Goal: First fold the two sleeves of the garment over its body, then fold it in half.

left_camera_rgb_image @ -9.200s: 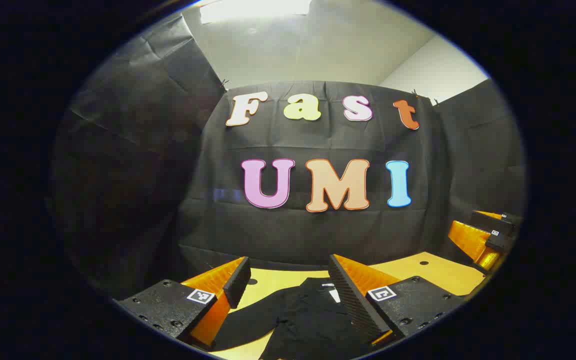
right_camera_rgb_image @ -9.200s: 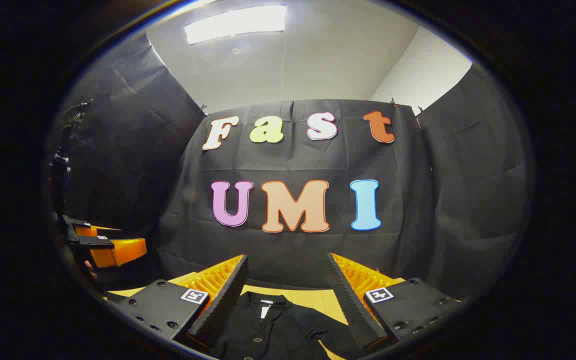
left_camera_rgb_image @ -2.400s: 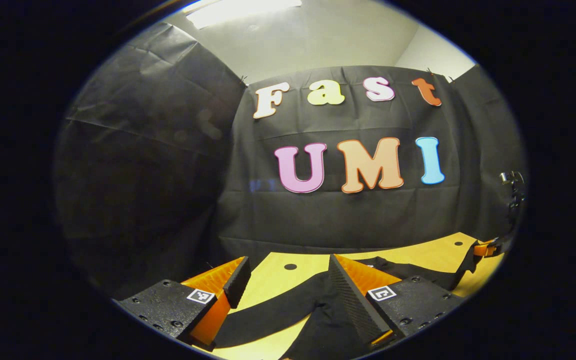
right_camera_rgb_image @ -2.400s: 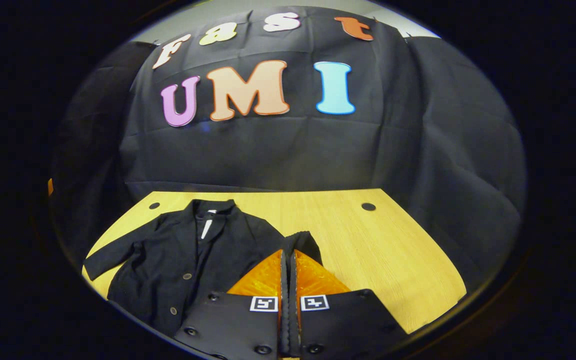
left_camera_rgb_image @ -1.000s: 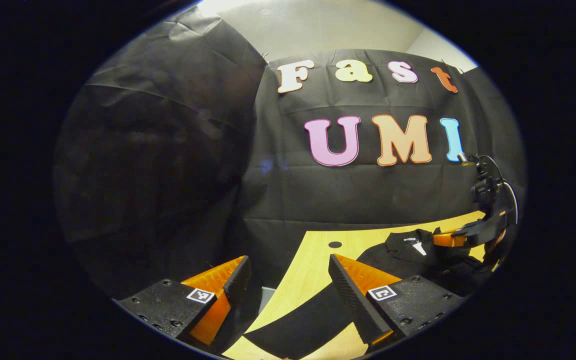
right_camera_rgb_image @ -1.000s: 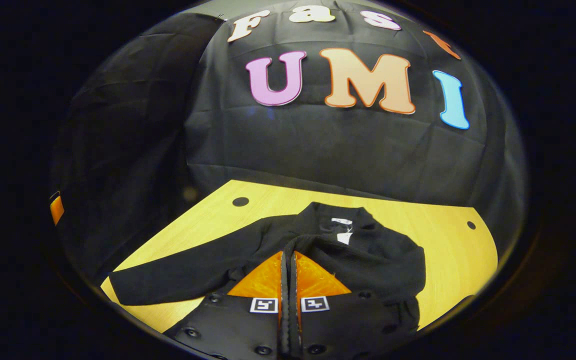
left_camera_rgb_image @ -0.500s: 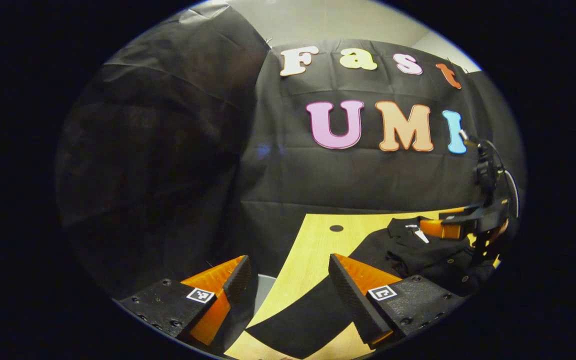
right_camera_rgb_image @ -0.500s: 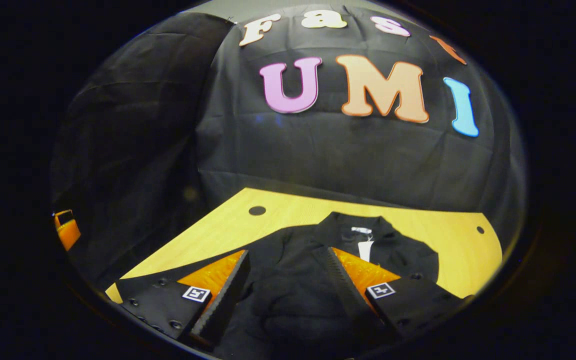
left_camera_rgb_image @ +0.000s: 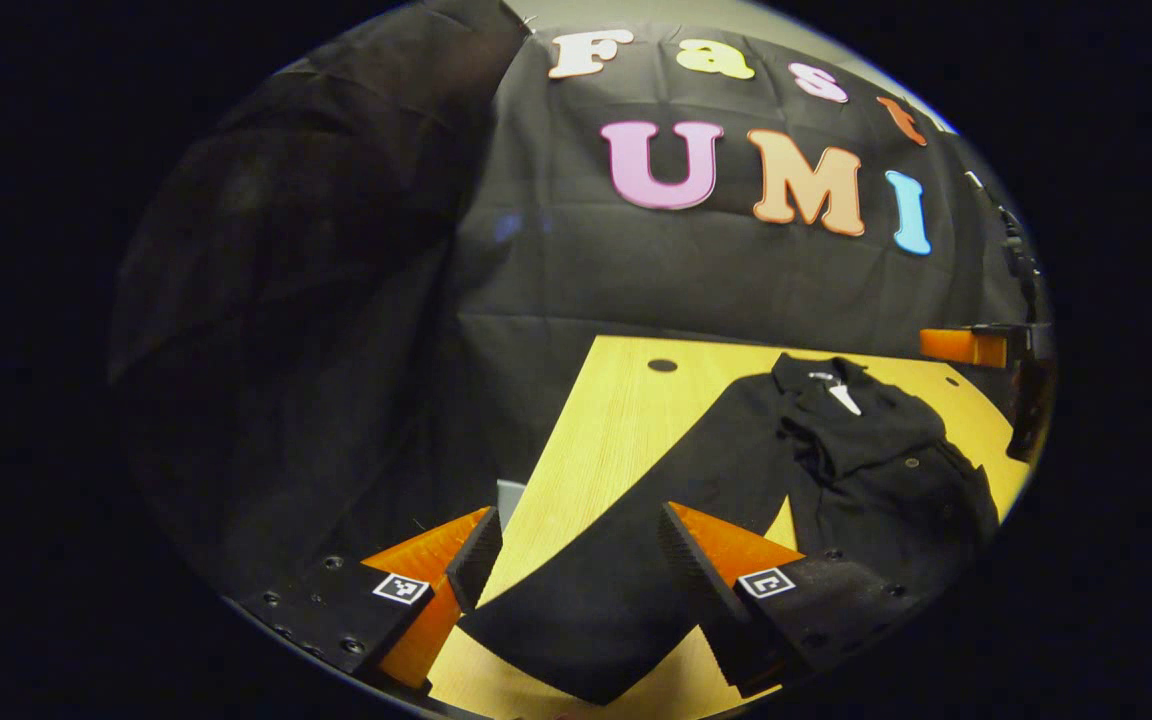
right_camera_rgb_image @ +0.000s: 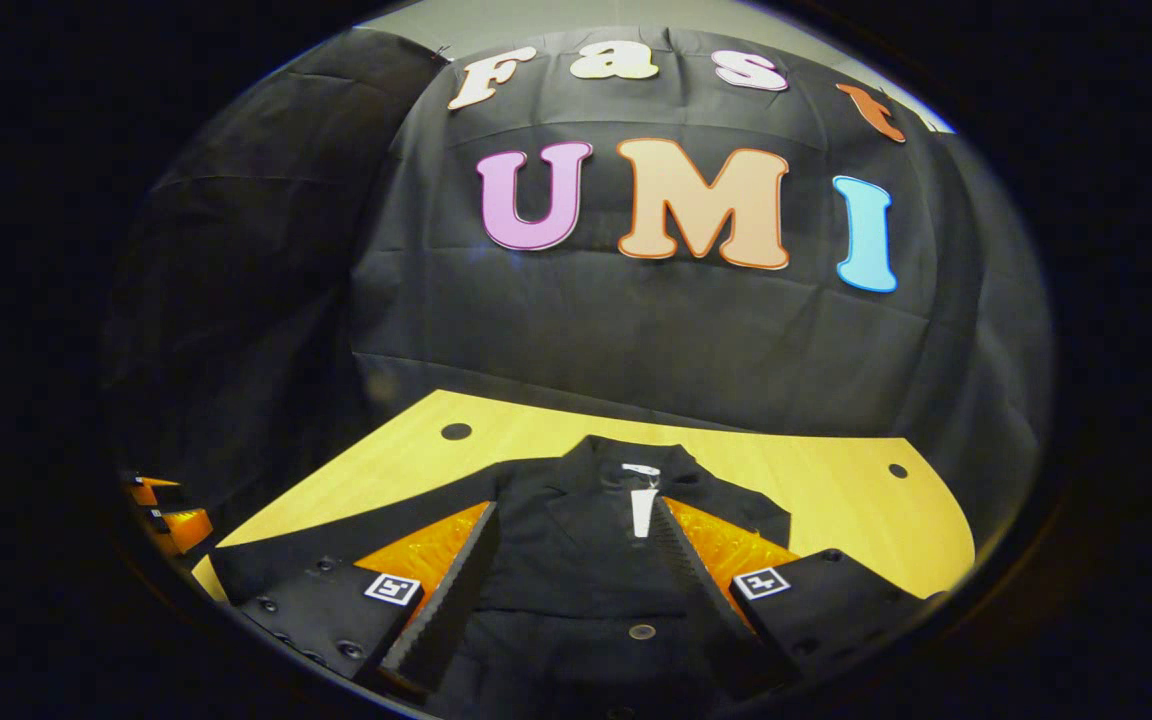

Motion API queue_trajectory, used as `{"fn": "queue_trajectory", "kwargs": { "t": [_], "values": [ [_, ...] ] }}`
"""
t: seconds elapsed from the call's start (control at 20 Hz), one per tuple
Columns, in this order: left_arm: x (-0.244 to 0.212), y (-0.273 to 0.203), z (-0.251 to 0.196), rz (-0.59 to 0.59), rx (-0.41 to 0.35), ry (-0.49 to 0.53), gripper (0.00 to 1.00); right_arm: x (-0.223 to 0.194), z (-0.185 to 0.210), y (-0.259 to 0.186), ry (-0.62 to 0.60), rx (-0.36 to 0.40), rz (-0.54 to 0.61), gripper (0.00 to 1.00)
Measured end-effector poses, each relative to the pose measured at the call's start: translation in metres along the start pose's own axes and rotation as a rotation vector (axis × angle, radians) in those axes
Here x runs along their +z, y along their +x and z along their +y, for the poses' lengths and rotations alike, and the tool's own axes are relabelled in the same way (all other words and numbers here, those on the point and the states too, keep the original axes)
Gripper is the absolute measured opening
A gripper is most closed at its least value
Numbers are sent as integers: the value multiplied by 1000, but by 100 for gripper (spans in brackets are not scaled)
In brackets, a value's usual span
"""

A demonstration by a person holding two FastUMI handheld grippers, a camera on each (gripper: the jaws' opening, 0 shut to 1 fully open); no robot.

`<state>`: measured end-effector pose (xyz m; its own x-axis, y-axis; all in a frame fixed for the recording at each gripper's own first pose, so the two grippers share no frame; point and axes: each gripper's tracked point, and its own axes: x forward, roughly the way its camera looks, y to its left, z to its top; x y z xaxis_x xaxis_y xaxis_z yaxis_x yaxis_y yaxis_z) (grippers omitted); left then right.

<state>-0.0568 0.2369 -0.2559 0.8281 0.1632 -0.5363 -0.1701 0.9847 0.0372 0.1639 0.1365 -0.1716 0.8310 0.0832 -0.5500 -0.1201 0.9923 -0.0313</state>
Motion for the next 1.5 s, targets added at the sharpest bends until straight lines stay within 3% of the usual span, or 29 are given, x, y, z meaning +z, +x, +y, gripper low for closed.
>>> {"fn": "queue_trajectory", "kwargs": {
  "t": [0.35,0.7,0.9,1.0,1.15,1.3,1.5],
  "values": [
    [-72,3,-4,212,-6,-32,98,-16,-27,-16,12,-60,36,98],
    [-104,0,-10,293,-7,-48,98,-17,-37,-37,5,-77,28,99],
    [-103,4,-10,272,1,-18,97,-17,-51,-54,2,-77,10,99],
    [-101,4,-7,245,18,-44,87,-18,-62,-62,2,-77,1,99],
    [-96,6,-9,213,17,-134,36,-22,-79,-70,26,-79,-4,99],
    [-94,4,-14,194,-12,-236,2,-23,-95,-76,46,-96,-14,99],
    [-95,6,-18,233,-63,-274,0,-26,-106,-88,83,-126,-17,99]
  ]
}}
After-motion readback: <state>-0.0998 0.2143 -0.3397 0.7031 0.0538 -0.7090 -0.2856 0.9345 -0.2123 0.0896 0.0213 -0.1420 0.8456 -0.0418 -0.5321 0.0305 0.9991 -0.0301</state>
